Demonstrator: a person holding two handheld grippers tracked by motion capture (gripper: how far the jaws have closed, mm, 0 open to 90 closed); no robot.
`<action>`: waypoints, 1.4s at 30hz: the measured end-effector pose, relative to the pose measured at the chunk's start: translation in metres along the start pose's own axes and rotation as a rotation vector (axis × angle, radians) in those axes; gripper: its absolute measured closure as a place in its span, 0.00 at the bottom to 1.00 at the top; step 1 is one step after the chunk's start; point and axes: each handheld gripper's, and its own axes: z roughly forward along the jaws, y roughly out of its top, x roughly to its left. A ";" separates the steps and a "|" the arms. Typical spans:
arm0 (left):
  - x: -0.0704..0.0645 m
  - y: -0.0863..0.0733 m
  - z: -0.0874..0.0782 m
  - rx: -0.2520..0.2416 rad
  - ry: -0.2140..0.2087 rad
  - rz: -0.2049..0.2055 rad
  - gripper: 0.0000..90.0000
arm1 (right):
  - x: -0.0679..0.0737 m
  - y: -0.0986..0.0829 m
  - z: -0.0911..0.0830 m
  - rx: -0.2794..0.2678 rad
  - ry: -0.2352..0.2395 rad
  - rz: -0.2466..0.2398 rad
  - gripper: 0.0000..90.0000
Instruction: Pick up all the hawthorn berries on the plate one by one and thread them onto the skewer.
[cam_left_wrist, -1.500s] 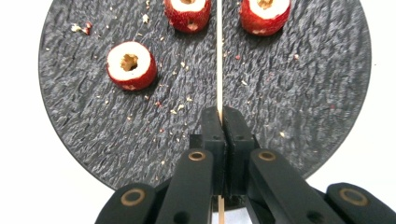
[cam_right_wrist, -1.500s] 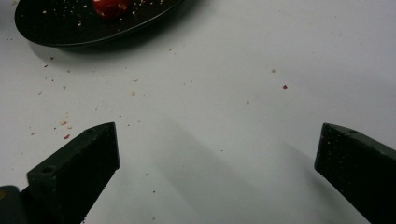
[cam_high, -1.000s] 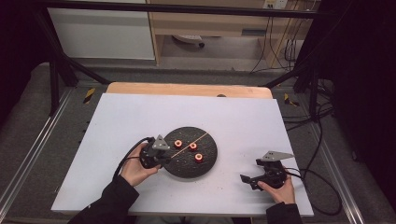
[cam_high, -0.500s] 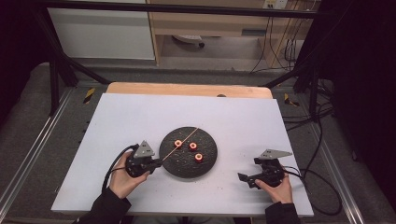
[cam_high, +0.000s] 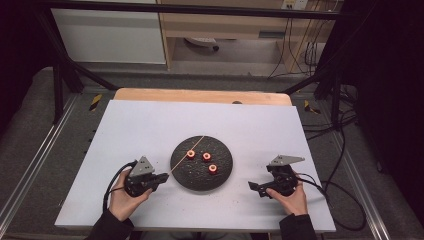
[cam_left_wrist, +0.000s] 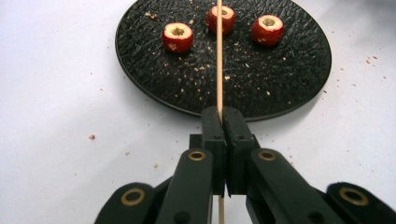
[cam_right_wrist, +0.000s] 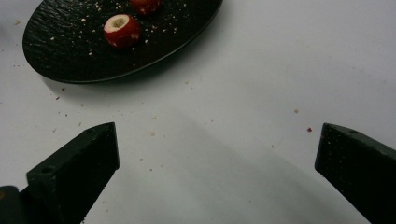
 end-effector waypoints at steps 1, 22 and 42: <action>0.000 -0.001 -0.001 -0.005 0.000 0.001 0.98 | 0.002 0.002 0.000 0.001 0.000 0.002 0.01; 0.005 -0.020 -0.010 -0.054 -0.004 -0.021 0.98 | 0.036 0.058 0.029 0.055 -0.002 -0.044 0.01; 0.008 -0.025 -0.009 -0.044 0.001 -0.026 0.98 | 0.070 0.110 0.080 0.218 0.014 -0.082 0.21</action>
